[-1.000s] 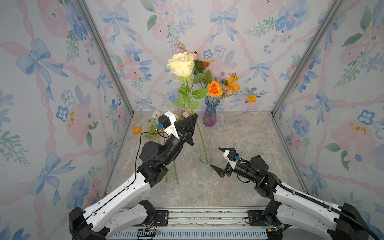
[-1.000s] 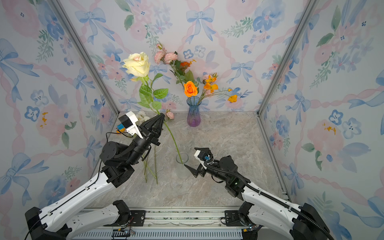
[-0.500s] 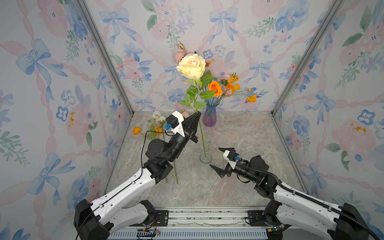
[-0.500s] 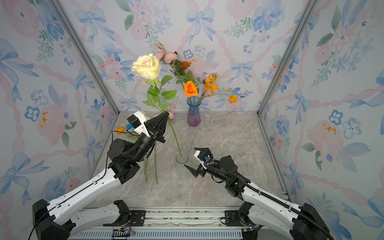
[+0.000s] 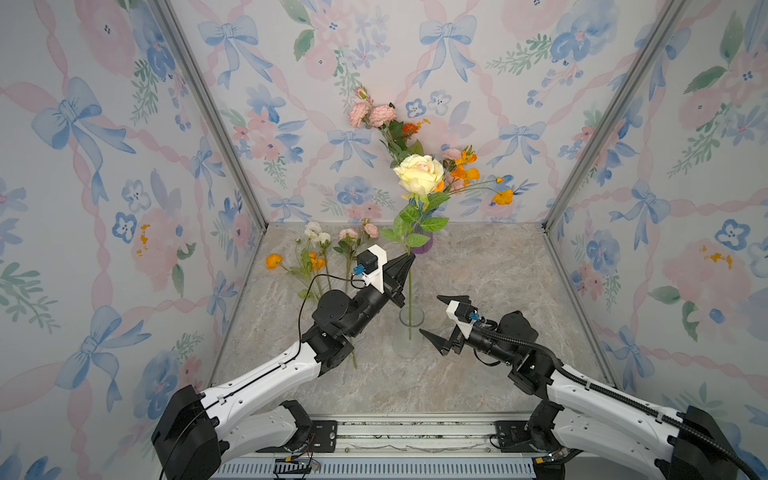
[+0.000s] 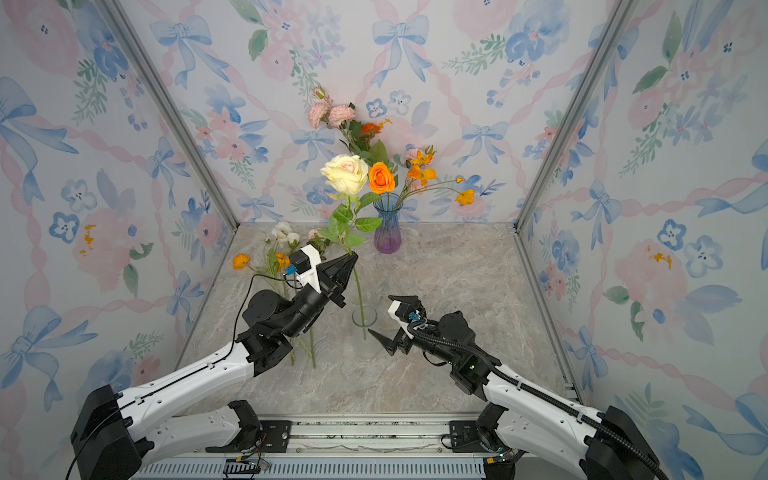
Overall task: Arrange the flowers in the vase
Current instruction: 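Lower the cream rose stem into the glass cup with the left gripper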
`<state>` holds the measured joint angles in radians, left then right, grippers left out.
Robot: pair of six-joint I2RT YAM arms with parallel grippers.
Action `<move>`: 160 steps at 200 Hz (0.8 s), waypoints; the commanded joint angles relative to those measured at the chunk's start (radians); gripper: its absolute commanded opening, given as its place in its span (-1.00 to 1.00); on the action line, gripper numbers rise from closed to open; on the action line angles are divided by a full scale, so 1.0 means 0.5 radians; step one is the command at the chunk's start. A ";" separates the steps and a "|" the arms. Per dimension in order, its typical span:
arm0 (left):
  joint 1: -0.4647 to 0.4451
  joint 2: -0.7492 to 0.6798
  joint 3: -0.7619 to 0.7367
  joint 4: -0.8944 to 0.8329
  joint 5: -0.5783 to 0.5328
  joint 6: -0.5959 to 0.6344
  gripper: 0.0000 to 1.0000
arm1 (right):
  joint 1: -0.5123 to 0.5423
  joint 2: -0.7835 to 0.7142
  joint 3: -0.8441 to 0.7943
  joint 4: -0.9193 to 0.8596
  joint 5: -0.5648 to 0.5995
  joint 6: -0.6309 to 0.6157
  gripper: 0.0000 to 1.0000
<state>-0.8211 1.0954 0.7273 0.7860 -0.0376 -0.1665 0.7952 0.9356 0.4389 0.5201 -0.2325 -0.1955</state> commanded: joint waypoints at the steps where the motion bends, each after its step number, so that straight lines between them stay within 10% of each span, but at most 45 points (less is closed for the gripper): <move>1: -0.021 -0.001 -0.074 0.077 -0.016 -0.082 -0.97 | 0.023 0.006 0.007 0.019 -0.011 -0.011 0.94; 115: -0.050 0.159 -0.353 0.128 0.034 -0.232 -0.76 | 0.042 0.043 0.024 0.007 -0.007 -0.026 0.94; 160: -0.051 0.117 -0.374 0.125 0.034 -0.215 -0.31 | 0.045 0.044 0.027 0.004 -0.008 -0.029 0.94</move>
<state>-0.8444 1.1732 0.5568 0.8215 -0.0319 -0.2737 0.8024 0.9543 0.4389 0.5194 -0.2321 -0.1967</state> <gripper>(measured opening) 0.289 0.969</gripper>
